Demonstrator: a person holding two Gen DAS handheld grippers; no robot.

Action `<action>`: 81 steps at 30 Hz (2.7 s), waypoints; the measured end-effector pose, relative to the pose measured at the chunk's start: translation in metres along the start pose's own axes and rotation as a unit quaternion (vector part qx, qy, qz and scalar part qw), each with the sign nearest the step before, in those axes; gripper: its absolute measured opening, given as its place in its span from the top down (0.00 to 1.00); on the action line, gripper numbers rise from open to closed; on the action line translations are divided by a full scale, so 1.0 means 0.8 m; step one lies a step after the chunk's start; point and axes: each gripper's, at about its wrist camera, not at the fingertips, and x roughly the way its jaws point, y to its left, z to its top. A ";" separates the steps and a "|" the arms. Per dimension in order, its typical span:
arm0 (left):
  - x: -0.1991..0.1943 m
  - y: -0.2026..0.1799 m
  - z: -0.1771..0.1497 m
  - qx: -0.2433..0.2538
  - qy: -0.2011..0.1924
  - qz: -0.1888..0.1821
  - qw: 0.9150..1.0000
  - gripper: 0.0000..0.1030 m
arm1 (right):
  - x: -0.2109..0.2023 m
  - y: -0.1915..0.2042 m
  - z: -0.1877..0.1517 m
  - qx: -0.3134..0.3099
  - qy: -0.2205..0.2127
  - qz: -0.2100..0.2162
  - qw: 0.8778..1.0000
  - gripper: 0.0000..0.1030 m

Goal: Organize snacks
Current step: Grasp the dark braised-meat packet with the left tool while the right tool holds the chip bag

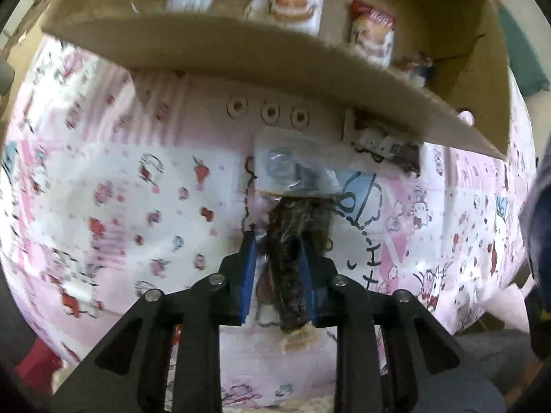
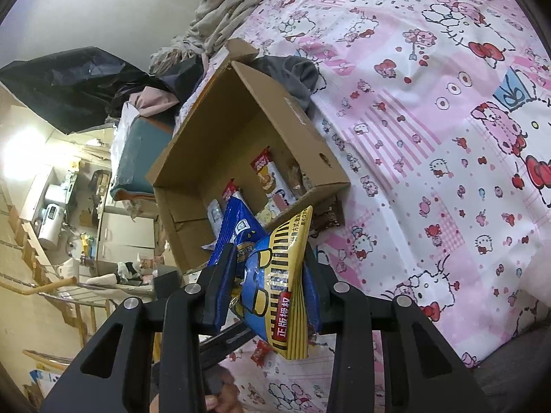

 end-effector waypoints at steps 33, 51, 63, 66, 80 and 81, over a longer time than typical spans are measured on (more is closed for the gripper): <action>-0.117 -0.013 -0.014 0.087 -0.060 -0.080 0.991 1.00 | -0.014 -0.005 0.004 0.018 -0.013 0.018 1.000 0.63; 0.033 -0.038 0.009 0.061 -0.018 0.147 0.987 0.20 | -0.016 -0.011 0.002 0.024 -0.011 0.016 1.000 0.63; 0.031 -0.049 0.014 0.079 -0.026 0.114 0.990 0.57 | -0.012 -0.008 0.002 0.022 -0.007 0.014 1.000 0.63; 0.021 -0.049 0.012 0.083 -0.022 0.095 0.992 0.68 | -0.014 -0.007 0.003 0.021 -0.010 0.012 1.000 0.63; -0.030 -0.014 0.009 0.065 -0.038 0.025 0.997 0.93 | -0.008 -0.003 -0.004 0.008 -0.009 -0.001 1.000 0.63; -0.035 -0.012 0.011 0.068 -0.038 0.021 0.997 0.94 | -0.008 -0.003 -0.004 0.006 -0.008 -0.003 1.000 0.63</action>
